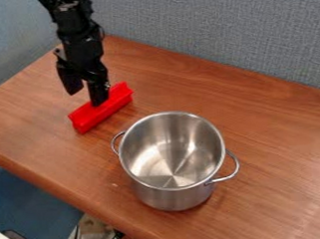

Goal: Put the red object in the metal pot

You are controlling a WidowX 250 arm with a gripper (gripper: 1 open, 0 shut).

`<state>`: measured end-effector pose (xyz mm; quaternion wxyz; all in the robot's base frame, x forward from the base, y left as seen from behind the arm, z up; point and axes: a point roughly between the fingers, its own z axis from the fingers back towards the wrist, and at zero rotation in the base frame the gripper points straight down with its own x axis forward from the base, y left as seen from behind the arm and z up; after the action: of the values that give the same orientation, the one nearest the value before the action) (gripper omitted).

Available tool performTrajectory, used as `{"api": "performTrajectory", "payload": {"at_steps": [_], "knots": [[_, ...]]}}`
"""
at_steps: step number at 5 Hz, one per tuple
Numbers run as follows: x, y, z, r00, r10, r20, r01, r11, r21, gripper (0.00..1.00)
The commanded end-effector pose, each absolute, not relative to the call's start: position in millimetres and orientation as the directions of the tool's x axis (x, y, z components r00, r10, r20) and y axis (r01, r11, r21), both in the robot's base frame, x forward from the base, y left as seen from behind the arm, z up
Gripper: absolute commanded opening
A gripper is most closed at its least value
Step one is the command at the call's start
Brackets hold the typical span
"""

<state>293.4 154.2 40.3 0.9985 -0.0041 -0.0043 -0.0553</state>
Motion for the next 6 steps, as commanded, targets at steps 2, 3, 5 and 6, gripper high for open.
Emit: {"api": "performTrajectory", "payload": {"at_steps": [2, 3, 5, 6], "knots": [[295, 154, 43.3, 0.955, -0.293, 0.043, 0.294, 0.955, -0.021, 1.00], [300, 151, 39.4, 0.935, -0.350, 0.062, 0.353, 0.935, -0.042, 1.00], [314, 152, 42.2, 0.904, -0.409, 0.129, 0.417, 0.908, -0.045, 0.00], [323, 155, 51.4, 0.893, -0.412, 0.180, 0.423, 0.906, -0.027, 0.00]]}}
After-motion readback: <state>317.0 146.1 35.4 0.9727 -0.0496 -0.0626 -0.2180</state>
